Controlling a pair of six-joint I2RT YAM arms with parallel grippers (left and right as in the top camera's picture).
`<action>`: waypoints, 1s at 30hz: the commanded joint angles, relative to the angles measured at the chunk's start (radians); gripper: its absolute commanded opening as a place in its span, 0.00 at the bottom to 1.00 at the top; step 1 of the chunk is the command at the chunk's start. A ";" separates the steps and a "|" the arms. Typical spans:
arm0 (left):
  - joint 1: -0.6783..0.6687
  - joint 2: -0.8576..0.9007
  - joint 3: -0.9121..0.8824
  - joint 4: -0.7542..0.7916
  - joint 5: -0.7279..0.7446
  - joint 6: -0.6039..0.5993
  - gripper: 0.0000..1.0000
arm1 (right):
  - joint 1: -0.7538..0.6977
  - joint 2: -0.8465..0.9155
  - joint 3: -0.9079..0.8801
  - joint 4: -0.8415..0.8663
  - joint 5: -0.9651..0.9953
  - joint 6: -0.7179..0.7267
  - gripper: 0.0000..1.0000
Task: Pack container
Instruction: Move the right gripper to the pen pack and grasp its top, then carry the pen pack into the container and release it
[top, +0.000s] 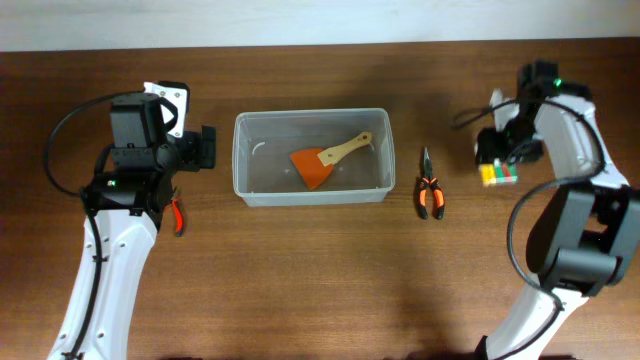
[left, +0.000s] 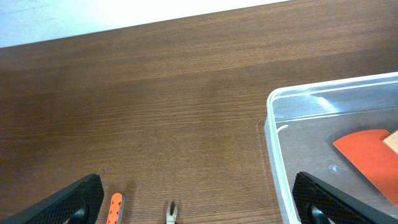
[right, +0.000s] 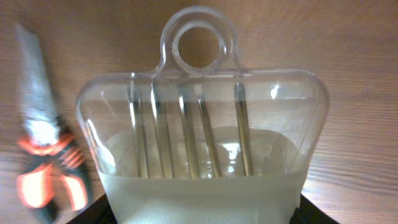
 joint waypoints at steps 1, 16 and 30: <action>0.001 0.005 0.020 0.003 -0.011 -0.009 0.99 | 0.071 -0.109 0.148 -0.045 -0.021 0.009 0.45; 0.001 0.005 0.020 0.003 -0.011 -0.009 0.99 | 0.671 -0.063 0.357 -0.051 -0.039 -0.334 0.07; 0.001 0.005 0.020 0.003 -0.011 -0.009 0.99 | 0.663 0.166 0.238 -0.127 -0.040 -0.753 0.06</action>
